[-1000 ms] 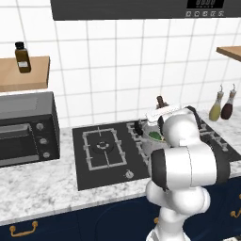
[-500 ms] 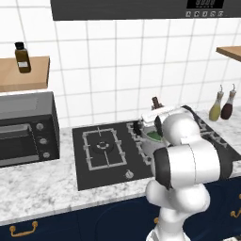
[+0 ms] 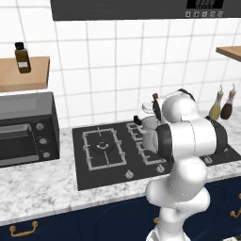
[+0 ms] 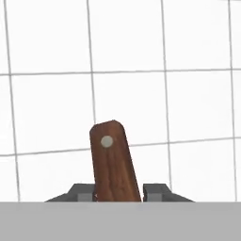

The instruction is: Put the avocado and broccoli in the pot. Retrieve the spatula and lightly stir the vegetables in the pot.

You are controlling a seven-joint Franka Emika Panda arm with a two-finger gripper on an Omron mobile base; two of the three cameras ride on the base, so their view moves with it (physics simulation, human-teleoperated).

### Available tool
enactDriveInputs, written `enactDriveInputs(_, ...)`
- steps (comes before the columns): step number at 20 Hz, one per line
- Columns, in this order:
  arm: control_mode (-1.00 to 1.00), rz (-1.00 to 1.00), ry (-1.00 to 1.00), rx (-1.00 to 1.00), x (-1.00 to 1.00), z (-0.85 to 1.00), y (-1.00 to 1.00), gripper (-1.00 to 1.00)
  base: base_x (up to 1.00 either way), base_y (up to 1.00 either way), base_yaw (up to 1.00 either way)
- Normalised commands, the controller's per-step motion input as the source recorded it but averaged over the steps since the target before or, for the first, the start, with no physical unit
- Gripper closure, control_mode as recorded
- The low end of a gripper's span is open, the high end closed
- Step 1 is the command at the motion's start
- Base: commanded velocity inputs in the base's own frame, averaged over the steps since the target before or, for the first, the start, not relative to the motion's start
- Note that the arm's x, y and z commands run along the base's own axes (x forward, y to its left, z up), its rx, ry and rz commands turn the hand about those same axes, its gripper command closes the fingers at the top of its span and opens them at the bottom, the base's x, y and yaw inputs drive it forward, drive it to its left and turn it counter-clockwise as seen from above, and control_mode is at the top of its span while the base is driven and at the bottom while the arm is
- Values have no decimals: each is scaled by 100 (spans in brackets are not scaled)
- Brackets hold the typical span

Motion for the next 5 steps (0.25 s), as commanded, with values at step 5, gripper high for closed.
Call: enactDriveInputs(5, -100, 4, 11, 19, -36, -100, -1, 100, 0, 0, 0)
